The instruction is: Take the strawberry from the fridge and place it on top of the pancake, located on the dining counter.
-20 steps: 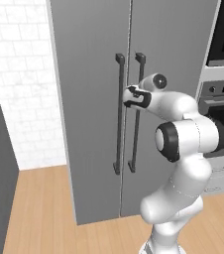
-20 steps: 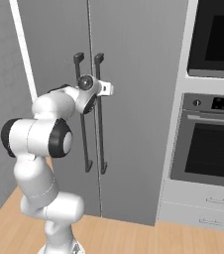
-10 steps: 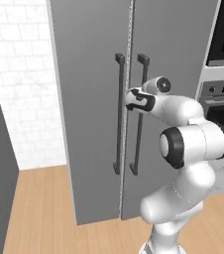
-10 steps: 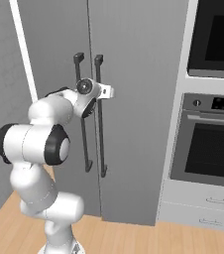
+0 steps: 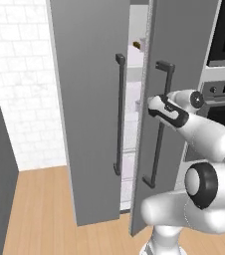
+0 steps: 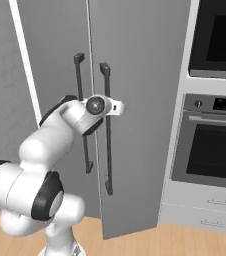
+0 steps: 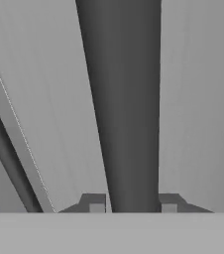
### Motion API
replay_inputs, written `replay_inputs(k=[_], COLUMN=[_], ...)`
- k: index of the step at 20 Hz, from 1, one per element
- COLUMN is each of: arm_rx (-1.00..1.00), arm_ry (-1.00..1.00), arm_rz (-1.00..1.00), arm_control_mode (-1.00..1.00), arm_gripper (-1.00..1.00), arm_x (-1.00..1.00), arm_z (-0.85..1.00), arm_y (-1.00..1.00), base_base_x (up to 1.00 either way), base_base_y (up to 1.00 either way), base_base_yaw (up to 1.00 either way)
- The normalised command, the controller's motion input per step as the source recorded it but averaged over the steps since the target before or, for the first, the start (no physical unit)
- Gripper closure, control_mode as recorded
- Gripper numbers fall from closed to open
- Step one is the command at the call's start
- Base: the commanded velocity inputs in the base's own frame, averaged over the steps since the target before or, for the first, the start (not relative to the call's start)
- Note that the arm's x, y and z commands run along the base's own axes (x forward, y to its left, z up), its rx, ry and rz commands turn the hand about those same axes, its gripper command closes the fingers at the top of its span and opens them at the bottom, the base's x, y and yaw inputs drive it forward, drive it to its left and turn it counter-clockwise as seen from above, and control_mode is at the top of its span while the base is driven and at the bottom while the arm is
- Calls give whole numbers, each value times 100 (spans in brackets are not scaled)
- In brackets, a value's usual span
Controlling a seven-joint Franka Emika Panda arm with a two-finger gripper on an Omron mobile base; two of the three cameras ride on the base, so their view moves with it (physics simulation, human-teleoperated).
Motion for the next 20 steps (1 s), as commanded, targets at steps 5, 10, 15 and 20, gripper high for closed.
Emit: replay_inputs(k=[5, 10, 15, 20], arm_rx=[3, 0, 0, 5], arm_ry=[-1, 2, 0, 8], arm_rz=[22, 0, 0, 6], arm_control_mode=[-100, -100, -100, -100], arm_gripper=[-100, -100, -100, -100], arm_x=[-85, -40, -68, 24], arm_z=[-5, -3, 35, -1], arm_y=[-31, 0, -33, -75], base_base_x=[0, 0, 0, 0], base_base_y=[0, 0, 0, 0], base_base_yaw=[0, 0, 0, 0])
